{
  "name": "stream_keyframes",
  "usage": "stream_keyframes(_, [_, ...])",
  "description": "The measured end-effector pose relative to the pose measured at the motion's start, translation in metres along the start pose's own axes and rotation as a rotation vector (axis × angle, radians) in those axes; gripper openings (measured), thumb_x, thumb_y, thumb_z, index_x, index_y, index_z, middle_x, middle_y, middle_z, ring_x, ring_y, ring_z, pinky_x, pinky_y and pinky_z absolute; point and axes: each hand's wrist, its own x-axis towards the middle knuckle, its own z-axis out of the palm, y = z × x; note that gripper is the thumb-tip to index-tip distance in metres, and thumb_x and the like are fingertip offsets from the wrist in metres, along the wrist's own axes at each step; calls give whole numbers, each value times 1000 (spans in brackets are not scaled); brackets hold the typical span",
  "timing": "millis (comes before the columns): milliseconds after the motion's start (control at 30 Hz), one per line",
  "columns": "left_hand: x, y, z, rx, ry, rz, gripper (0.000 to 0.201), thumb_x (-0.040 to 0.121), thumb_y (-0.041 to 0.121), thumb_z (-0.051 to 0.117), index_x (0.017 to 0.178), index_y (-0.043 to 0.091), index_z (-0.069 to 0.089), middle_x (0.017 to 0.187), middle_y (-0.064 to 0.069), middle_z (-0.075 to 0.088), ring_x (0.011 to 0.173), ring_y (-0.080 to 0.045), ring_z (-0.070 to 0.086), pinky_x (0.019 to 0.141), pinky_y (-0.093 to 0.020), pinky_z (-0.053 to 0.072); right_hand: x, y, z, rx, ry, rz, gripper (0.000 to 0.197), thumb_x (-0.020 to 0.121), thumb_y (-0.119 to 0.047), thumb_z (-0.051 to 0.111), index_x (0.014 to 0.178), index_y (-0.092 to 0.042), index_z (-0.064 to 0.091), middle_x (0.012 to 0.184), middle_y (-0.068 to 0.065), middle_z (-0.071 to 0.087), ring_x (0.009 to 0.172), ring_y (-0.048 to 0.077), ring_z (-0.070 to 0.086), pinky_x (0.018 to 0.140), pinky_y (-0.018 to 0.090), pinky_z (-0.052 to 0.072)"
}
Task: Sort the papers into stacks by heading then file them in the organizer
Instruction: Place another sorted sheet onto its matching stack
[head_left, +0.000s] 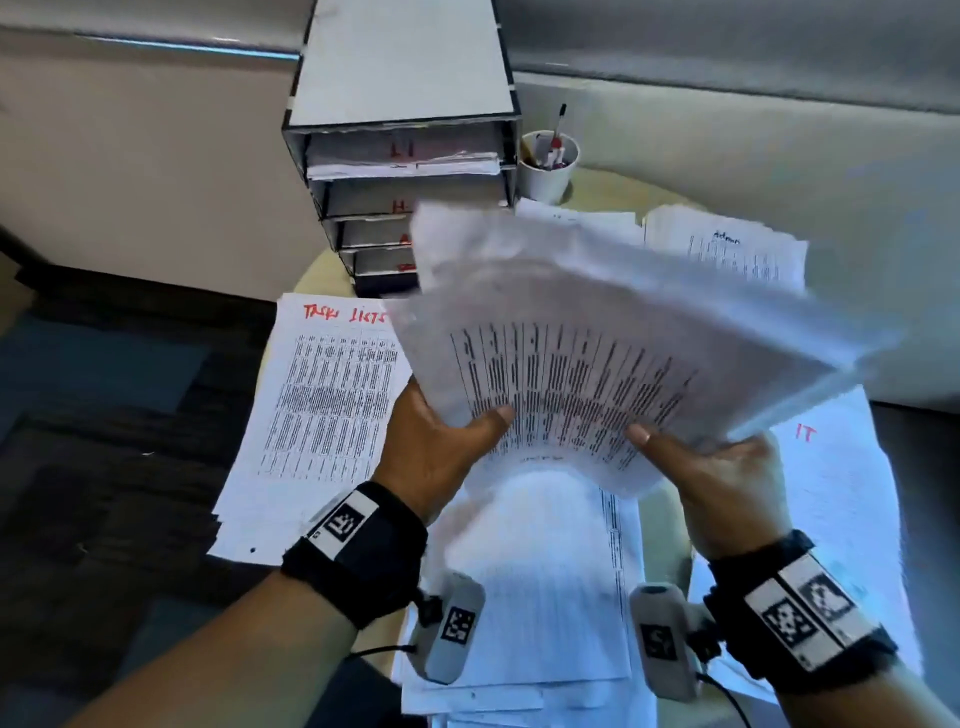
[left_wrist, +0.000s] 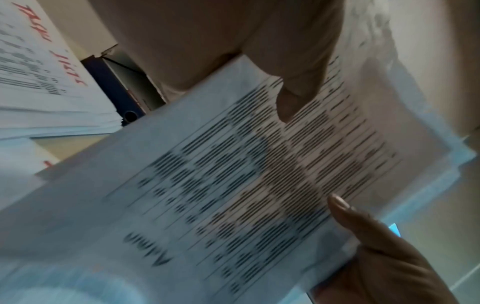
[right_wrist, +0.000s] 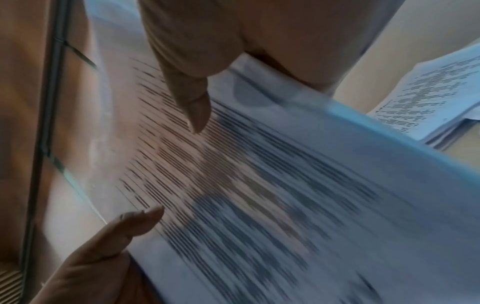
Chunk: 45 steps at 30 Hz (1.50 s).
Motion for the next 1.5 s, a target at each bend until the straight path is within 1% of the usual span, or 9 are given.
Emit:
stream_keyframes(167, [4,-23,5,-59,-101,-122,46,78,9,83,118,19,63,107,5,75,102,-11,71,95,-38,56,-1,6,0,22,-1,37,32,73,13,74,103,4,68,79,-19,75,76,1,71,68,14,54])
stream_keyframes(433, [18,-50,17,113,-247,-131,25,89,15,72,110,25,64,101,10,74,93,0,68,92,-34,55,15,25,-1,43,184,178,42,72,2,80,112,1,65,98,1,77,92,19,72,75,30,60])
stream_keyframes(567, [28,-13,9,563,-347,249,19,89,19,61,80,27,45,75,8,53,65,-9,51,56,-26,38,4,-18,-30,-404,430,-290,74,70,-30,79,136,-20,47,138,6,53,124,22,55,103,46,47])
stream_keyframes(700, [22,40,21,997,-518,602,26,87,14,50,85,28,28,86,4,47,73,-23,46,59,-34,29,-14,-70,-34,-983,6,-843,41,79,-25,75,117,-10,69,121,12,66,120,32,59,104,61,38])
stream_keyframes(900, [17,67,57,1029,-578,805,30,81,11,59,78,28,34,75,5,51,64,-25,52,55,-34,40,6,-47,-72,-1093,-279,-490,14,84,-31,58,86,-28,71,76,-8,69,67,22,67,58,34,53])
stream_keyframes(1100, [52,19,42,882,-121,283,34,85,16,68,118,18,61,118,-5,58,109,-26,55,93,-40,47,74,12,-169,-510,-52,384,16,77,-28,79,75,-14,72,59,7,65,49,16,51,50,22,43])
stream_keyframes(1200, [33,-38,48,1005,-480,-107,51,83,45,65,129,23,54,132,-5,54,115,-23,55,97,-31,46,107,67,-205,-181,157,555,39,71,-38,81,91,-5,72,79,24,67,68,28,56,64,43,48])
stream_keyframes(1267, [13,-73,59,1225,-734,-209,83,69,69,58,142,33,40,151,-5,37,133,-25,40,106,-38,42,132,91,-210,-73,311,551,20,88,-19,67,96,-1,70,82,18,68,61,22,61,58,35,53])
stream_keyframes(1500, [-4,-125,75,1345,-764,-266,111,68,76,61,151,48,-7,164,3,-23,152,-33,-9,119,-58,21,218,127,-183,-322,380,566,7,92,-17,58,97,-19,63,82,9,60,54,17,49,40,12,38])
